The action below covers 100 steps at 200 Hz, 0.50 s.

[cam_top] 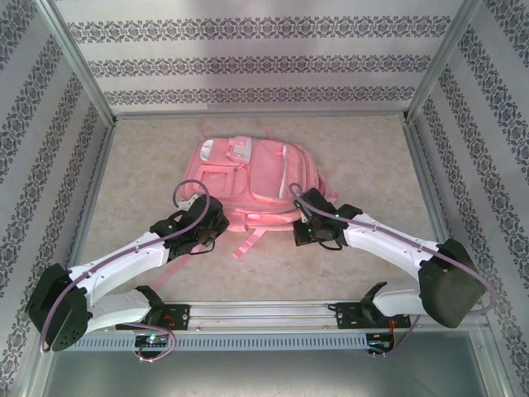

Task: Pack books, pencil case, and school supplies into a backpack

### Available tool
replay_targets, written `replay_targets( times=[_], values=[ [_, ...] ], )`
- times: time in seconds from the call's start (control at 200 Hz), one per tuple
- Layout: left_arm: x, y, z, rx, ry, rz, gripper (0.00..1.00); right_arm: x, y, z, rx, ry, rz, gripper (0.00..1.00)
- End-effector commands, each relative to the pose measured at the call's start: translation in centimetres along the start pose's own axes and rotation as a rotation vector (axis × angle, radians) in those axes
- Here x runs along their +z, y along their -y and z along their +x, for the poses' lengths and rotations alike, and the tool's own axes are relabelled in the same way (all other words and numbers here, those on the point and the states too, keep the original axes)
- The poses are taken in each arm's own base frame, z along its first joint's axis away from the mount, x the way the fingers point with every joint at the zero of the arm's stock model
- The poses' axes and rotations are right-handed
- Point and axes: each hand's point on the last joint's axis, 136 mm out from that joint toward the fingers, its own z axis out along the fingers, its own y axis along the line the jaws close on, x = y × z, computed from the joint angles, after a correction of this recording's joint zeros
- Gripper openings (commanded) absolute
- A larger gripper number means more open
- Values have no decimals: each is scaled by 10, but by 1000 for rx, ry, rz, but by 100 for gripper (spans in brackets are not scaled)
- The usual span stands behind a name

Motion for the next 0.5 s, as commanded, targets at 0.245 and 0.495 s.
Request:
replay_targets(
  times=[0.245,0.495],
  values=[
    [4,9,-32,119,53,-51,0,-18,11,0,57,33,7,0],
    [40,41,-53,266,-101,-52,10,-34,-61,17,-103,53,-231,0]
  ],
)
